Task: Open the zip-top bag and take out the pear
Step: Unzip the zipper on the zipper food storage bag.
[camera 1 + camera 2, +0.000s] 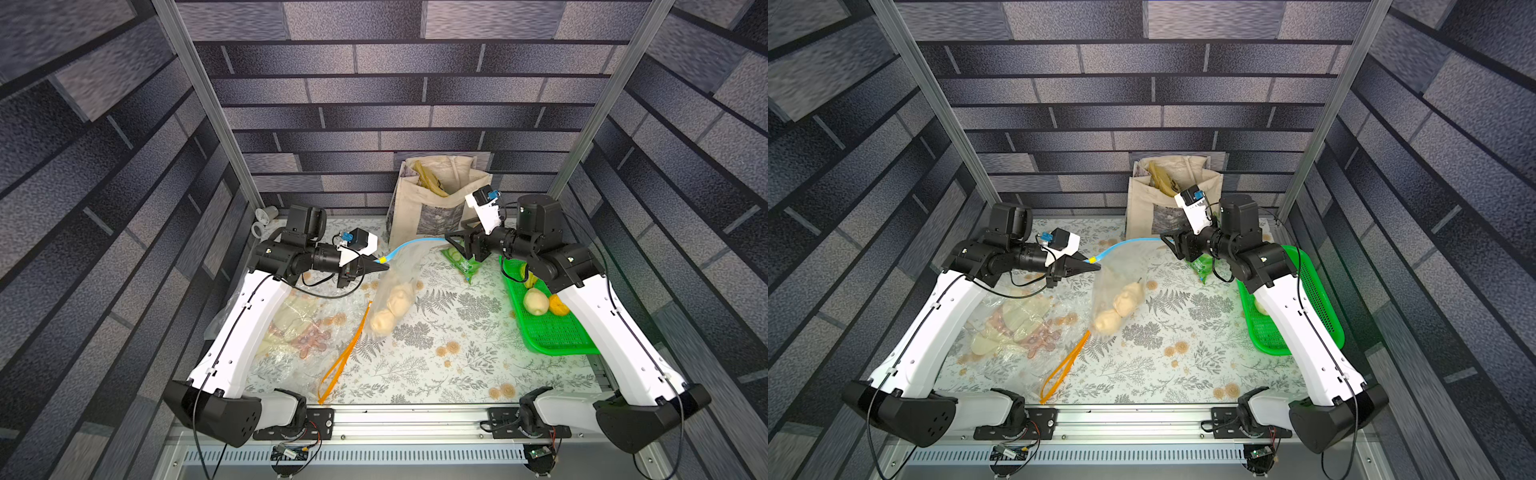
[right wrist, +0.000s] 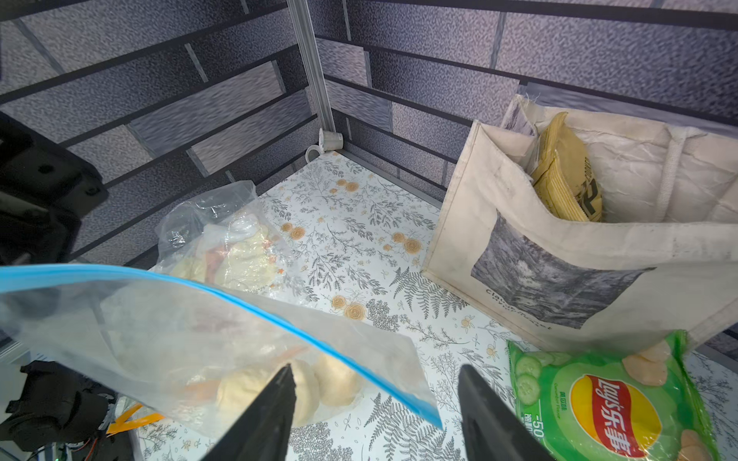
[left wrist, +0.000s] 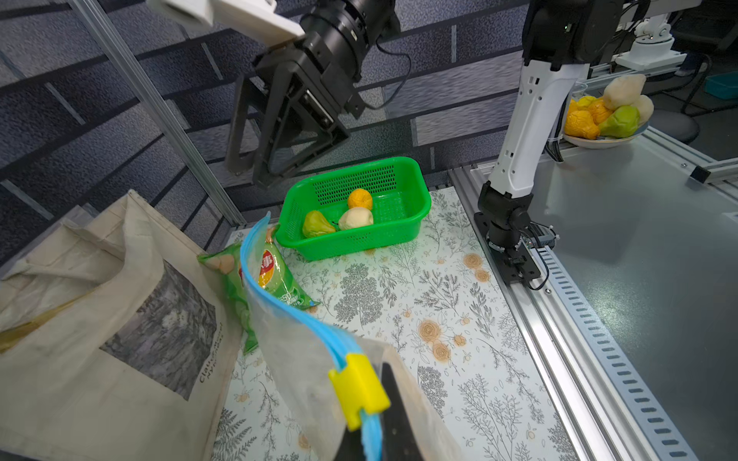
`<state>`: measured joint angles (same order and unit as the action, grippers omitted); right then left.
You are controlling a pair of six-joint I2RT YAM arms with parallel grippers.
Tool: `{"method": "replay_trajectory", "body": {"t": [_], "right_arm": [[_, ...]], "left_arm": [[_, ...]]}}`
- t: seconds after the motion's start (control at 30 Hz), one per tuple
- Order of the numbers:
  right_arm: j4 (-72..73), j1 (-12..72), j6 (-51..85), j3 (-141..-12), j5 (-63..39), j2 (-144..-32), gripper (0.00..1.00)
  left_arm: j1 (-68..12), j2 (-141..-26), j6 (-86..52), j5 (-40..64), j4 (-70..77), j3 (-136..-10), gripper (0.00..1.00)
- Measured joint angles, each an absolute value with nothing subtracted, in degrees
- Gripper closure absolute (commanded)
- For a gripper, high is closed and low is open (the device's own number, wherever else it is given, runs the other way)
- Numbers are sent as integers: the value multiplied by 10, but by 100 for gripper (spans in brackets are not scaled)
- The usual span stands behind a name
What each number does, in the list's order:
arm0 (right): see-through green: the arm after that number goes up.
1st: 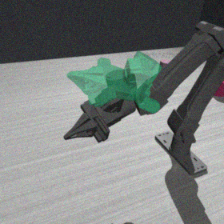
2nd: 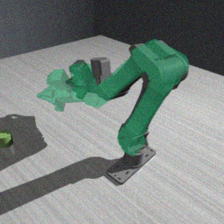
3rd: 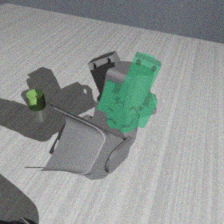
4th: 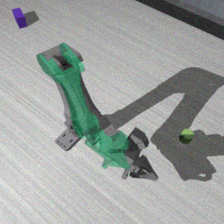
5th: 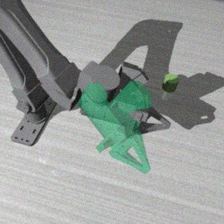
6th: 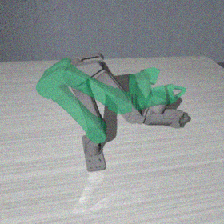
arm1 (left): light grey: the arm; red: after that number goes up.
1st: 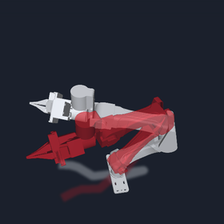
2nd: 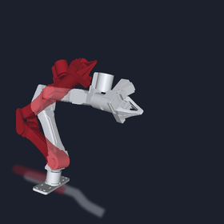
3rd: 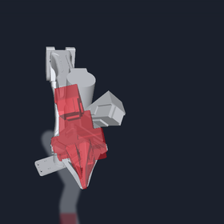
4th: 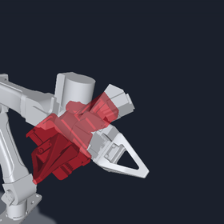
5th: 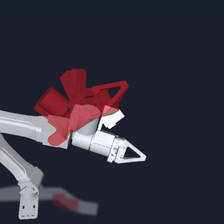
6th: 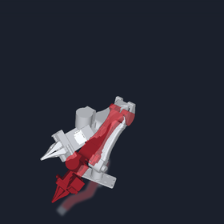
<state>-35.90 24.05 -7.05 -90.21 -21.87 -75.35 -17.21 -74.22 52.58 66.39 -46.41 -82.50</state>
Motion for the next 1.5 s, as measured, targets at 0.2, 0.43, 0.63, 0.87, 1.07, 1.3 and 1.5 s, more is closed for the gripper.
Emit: {"method": "replay_trajectory", "body": {"t": [0.2, 0.43, 0.63, 0.87, 1.07, 1.3, 1.5], "right_arm": [[-418, 244, -78, -943, -289, -809, 47], [-431, 290, -165, -889, -308, -792, 48], [-396, 327, -335, -769, -337, -709, 51], [-389, 346, -515, -765, -353, -704, 49], [-367, 376, -624, -758, -352, -708, 69], [-312, 397, -651, -740, -364, -734, 67], [-291, 410, -655, -740, -366, -771, 67]], "left_arm": [[-214, -689, 474, 552, -393, -655, 100], [-248, -630, 449, 471, -343, -595, 100], [-282, -614, 440, 418, -286, -555, 100], [-368, -565, 448, 289, -226, -498, 100], [-392, -540, 466, 200, -176, -474, 100], [-392, -555, 476, 167, -154, -482, 100], [-392, -560, 476, 166, -140, -482, 100]]}}
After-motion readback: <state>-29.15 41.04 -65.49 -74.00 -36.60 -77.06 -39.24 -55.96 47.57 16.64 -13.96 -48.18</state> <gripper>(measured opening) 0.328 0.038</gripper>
